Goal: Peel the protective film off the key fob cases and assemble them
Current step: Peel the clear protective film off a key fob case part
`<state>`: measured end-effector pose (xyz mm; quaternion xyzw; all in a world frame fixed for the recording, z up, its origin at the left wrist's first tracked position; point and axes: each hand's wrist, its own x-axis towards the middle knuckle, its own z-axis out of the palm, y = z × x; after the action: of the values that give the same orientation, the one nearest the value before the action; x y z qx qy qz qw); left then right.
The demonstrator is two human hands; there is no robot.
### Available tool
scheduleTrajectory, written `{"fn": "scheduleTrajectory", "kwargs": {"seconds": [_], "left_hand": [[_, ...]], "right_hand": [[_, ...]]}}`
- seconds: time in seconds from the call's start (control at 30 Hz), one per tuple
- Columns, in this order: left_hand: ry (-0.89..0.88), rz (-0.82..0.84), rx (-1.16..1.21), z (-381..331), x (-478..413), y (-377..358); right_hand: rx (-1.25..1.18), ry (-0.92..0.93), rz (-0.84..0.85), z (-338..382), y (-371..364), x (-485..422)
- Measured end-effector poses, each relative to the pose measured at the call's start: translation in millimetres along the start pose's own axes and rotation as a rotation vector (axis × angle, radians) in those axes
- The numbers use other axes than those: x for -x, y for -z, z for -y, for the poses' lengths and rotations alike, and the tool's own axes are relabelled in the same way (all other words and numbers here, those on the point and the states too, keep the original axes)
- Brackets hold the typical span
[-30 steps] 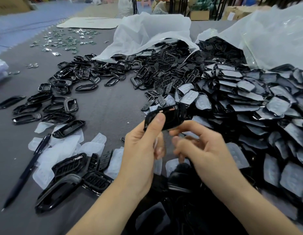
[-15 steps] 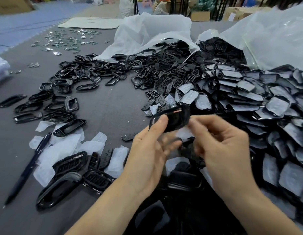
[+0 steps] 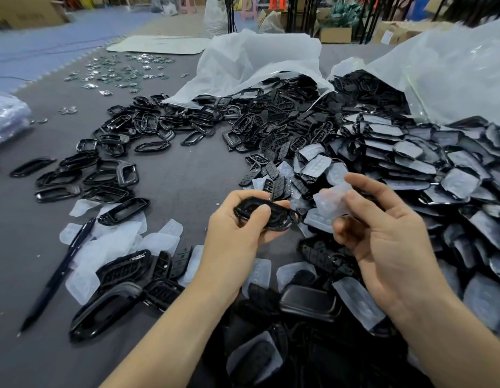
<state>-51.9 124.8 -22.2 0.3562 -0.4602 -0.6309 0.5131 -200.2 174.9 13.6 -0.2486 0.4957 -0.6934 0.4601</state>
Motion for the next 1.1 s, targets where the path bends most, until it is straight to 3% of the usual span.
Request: {"fn": "scheduleTrajectory", "kwargs": {"seconds": [0.1, 0.27, 0.47, 0.63, 0.83, 1.1], "left_hand": [[0.038, 0.016, 0.018, 0.1, -0.1, 0.5], [-0.033, -0.013, -0.213, 0.6, -0.2, 3.6], [-0.051, -0.058, -0.319, 2.8, -3.0, 5.0], [-0.065, -0.105, -0.317, -0.3, -1.8, 2.7], [-0.078, -0.001, -0.315, -0.9, 1.1, 3.1], [-0.047, 0.043, -0.161, -4.0, 4.6, -2.2]], "right_hand": [[0.046, 0.035, 0.016, 0.4, 0.9, 1.1], [0.054, 0.034, 0.076, 1.1, 1.3, 1.5], [0.013, -0.022, 0.136, -1.2, 2.7, -2.7], [0.046, -0.011, 0.112, -3.0, 3.4, -2.7], [0.151, -0.032, 0.174, -3.1, 3.8, -2.5], [0.002, -0.07, 0.27, 2.2, -2.6, 1.3]]}}
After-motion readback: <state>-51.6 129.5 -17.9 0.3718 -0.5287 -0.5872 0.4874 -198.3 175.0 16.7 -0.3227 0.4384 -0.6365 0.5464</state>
